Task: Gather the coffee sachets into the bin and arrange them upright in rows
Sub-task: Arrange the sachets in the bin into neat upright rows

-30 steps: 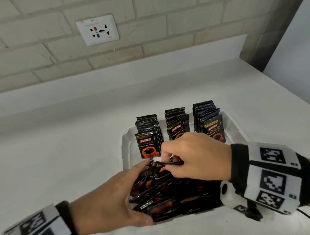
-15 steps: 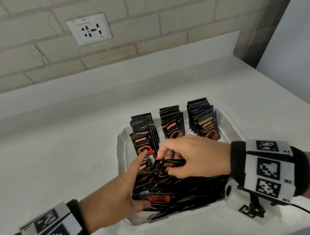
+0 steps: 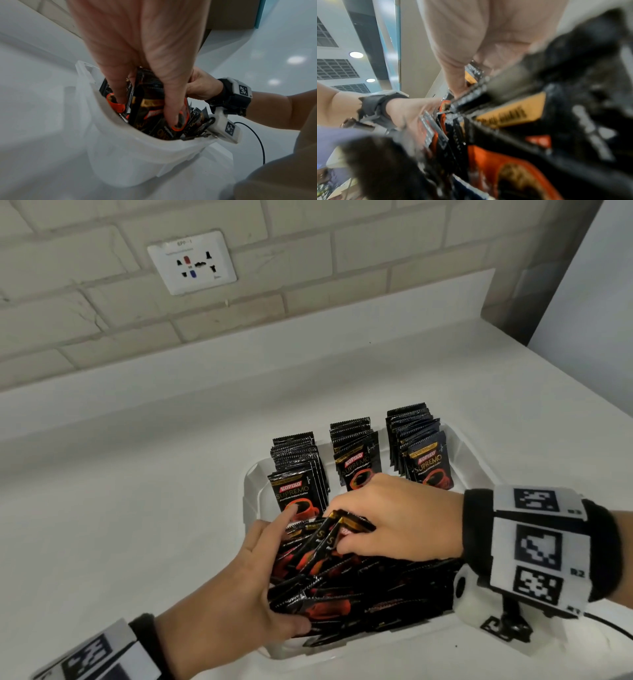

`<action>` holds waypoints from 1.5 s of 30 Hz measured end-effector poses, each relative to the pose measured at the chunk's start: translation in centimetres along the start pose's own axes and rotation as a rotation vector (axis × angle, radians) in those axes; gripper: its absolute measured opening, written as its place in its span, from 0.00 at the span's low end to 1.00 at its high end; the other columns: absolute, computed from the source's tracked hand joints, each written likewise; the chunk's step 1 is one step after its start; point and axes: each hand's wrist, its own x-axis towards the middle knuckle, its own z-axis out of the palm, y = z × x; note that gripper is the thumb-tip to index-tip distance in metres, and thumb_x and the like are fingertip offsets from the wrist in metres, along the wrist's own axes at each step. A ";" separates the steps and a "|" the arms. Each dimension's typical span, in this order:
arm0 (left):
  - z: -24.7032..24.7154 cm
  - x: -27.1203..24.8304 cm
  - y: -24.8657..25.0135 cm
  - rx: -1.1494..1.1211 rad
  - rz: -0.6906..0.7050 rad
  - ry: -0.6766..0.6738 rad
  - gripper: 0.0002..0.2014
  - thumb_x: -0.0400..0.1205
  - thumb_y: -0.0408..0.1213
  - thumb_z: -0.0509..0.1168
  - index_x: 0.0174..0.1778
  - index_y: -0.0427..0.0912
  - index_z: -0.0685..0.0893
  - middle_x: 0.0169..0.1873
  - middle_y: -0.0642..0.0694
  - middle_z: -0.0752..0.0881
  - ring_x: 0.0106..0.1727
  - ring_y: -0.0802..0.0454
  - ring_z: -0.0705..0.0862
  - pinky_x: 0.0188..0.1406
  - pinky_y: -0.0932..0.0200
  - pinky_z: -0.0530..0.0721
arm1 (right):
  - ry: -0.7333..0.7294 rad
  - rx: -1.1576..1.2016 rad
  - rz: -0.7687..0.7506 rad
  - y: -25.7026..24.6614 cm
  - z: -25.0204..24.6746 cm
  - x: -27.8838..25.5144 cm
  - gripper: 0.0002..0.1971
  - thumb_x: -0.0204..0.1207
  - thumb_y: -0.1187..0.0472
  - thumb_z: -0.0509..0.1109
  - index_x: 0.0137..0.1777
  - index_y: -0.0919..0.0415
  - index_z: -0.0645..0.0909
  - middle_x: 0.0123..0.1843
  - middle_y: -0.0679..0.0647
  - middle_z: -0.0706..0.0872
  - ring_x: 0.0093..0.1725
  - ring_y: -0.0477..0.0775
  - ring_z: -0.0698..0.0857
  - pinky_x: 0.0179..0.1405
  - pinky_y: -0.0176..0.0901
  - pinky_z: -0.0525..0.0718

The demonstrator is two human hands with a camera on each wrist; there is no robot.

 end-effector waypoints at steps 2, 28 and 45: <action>-0.1 -0.1 -0.1 -0.079 0.017 0.015 0.58 0.67 0.35 0.79 0.68 0.80 0.39 0.52 0.83 0.63 0.63 0.75 0.73 0.58 0.77 0.75 | 0.031 0.082 0.012 0.3 -0.3 -0.3 0.10 0.77 0.54 0.68 0.51 0.61 0.82 0.38 0.53 0.86 0.33 0.48 0.82 0.33 0.39 0.79; 1.8 1.8 1.9 0.104 0.177 0.007 0.30 0.74 0.43 0.73 0.70 0.63 0.70 0.62 0.69 0.77 0.63 0.71 0.77 0.65 0.66 0.76 | 0.604 1.041 0.191 3.4 0.3 -4.0 0.15 0.59 0.53 0.72 0.46 0.55 0.88 0.50 0.51 0.91 0.53 0.53 0.88 0.60 0.53 0.81; 1.3 -0.3 3.0 0.509 0.230 -0.112 0.28 0.72 0.67 0.54 0.70 0.75 0.60 0.67 0.77 0.68 0.62 0.85 0.65 0.57 0.85 0.70 | 0.641 1.356 0.151 4.5 -2.8 -7.1 0.19 0.58 0.59 0.71 0.50 0.64 0.87 0.51 0.62 0.90 0.48 0.60 0.90 0.38 0.48 0.88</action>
